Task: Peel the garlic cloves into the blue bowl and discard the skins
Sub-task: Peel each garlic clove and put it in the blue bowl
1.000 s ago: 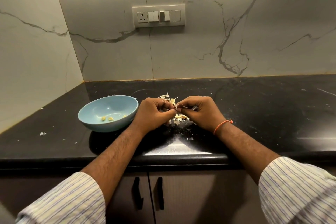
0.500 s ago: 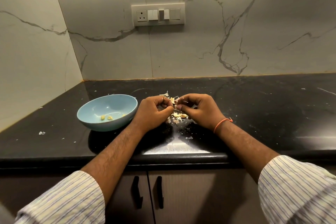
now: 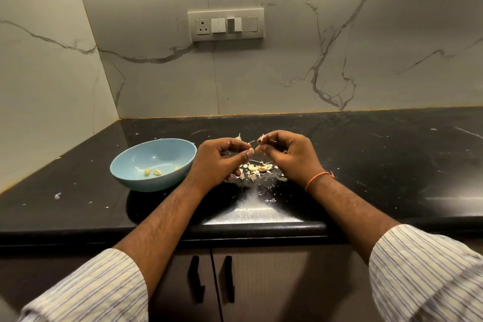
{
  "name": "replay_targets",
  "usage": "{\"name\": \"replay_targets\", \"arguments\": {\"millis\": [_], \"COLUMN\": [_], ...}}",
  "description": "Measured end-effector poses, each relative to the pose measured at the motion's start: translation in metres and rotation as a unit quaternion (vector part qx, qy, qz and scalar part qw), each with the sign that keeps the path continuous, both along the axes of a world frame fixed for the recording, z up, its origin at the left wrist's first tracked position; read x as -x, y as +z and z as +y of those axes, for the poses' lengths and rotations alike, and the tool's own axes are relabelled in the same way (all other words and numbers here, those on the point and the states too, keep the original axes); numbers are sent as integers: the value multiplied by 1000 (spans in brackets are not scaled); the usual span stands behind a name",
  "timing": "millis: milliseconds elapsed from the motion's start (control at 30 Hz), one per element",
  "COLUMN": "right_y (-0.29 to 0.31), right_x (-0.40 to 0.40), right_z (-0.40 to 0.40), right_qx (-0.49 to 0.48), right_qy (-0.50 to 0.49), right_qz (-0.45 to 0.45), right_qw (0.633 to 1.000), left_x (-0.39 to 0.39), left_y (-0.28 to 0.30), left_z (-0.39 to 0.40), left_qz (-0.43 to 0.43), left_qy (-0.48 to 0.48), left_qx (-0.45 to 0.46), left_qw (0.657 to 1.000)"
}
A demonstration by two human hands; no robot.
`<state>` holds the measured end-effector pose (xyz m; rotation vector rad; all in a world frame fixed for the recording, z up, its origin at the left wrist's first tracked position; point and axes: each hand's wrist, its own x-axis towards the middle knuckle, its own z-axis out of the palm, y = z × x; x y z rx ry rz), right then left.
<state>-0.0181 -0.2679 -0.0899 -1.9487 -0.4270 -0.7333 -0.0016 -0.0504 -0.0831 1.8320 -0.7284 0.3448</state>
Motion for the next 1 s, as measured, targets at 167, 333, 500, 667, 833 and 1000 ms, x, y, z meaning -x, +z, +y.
{"name": "replay_targets", "arguments": {"millis": [167, 333, 500, 667, 833, 1000], "right_y": [-4, -2, 0, 2, 3, 2], "right_x": [-3, 0, 4, 6, 6, 5], "right_z": [-2, 0, 1, 1, 1, 1], "right_qx": [121, 123, 100, 86, 70, 64], "right_qy": [-40, -13, -3, 2, 3, -5], "right_qz": [-41, -39, -38, -28, -27, -30], "right_qw": [991, 992, 994, 996, 997, 997], "left_x": [-2, -1, -1, -1, -2, -3], "left_y": [0, 0, 1, 1, 0, -1], "left_z": [0, 0, 1, 2, 2, 3], "left_qz": [16, 20, 14, 8, 15, 21], "left_qy": [-3, -16, -27, -21, -12, -6], "left_qx": [23, 22, 13, 12, 13, 6], "left_qw": [1000, 999, 999, 1000, 1000, 1000]}}
